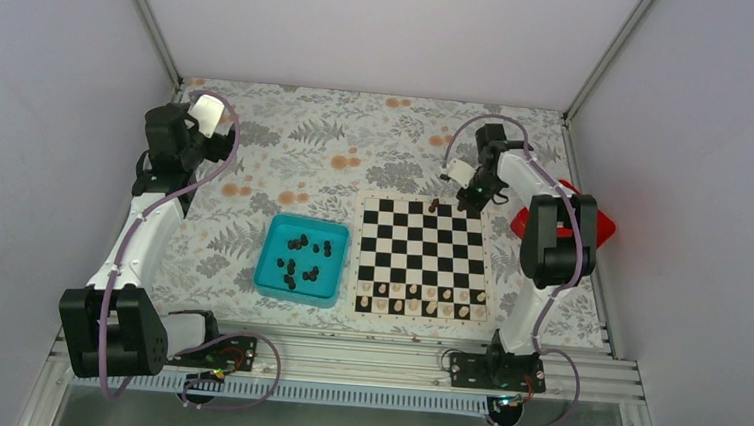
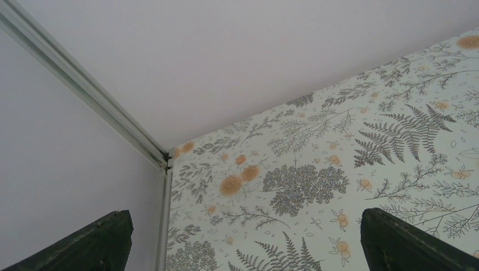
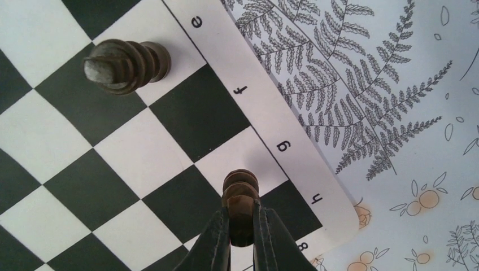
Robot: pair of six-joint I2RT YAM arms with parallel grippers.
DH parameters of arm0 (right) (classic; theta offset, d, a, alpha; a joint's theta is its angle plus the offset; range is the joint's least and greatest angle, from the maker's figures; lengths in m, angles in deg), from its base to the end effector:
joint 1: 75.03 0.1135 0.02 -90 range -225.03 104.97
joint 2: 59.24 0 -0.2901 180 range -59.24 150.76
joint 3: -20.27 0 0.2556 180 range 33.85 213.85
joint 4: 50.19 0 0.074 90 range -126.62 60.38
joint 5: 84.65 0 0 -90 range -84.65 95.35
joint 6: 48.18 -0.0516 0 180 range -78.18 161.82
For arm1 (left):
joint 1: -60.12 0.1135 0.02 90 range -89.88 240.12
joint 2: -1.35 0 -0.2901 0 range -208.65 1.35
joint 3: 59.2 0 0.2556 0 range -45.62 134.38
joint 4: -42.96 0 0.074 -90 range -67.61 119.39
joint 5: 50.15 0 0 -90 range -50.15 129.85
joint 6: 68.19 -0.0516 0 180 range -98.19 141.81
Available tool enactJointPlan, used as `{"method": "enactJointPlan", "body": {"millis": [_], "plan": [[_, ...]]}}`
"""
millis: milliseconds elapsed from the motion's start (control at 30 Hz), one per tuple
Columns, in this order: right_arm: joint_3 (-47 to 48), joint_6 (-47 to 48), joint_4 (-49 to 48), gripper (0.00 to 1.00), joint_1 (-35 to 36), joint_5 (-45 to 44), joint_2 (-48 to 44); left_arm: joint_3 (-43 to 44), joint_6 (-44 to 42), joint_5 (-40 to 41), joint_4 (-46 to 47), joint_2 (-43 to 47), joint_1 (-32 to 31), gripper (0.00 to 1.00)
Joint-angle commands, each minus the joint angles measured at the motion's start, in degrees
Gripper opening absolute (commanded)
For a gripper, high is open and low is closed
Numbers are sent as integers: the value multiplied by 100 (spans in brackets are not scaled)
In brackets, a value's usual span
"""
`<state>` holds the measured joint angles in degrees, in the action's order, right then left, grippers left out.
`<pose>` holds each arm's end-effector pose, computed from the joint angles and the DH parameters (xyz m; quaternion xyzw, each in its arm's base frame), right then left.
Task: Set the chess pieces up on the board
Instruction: Place the chess piece on the chessboard.
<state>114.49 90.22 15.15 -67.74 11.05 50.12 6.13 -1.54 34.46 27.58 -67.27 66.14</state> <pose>0.3799 0.0538 0.1968 -0.4685 0.8781 0.0173 0.0950 0.2871 0.0254 0.3288 0.1494 0.7981 0.1107 0.5731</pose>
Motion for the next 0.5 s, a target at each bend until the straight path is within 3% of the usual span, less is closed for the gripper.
{"method": "enactJointPlan", "body": {"millis": [0,467], "plan": [[-73,7,-223,4,-70,30,139,1,-23,-76,110,51,23,100],[-171,-6,-260,4,-77,28,340,11,-38,-112,92,13,30,100]]}}
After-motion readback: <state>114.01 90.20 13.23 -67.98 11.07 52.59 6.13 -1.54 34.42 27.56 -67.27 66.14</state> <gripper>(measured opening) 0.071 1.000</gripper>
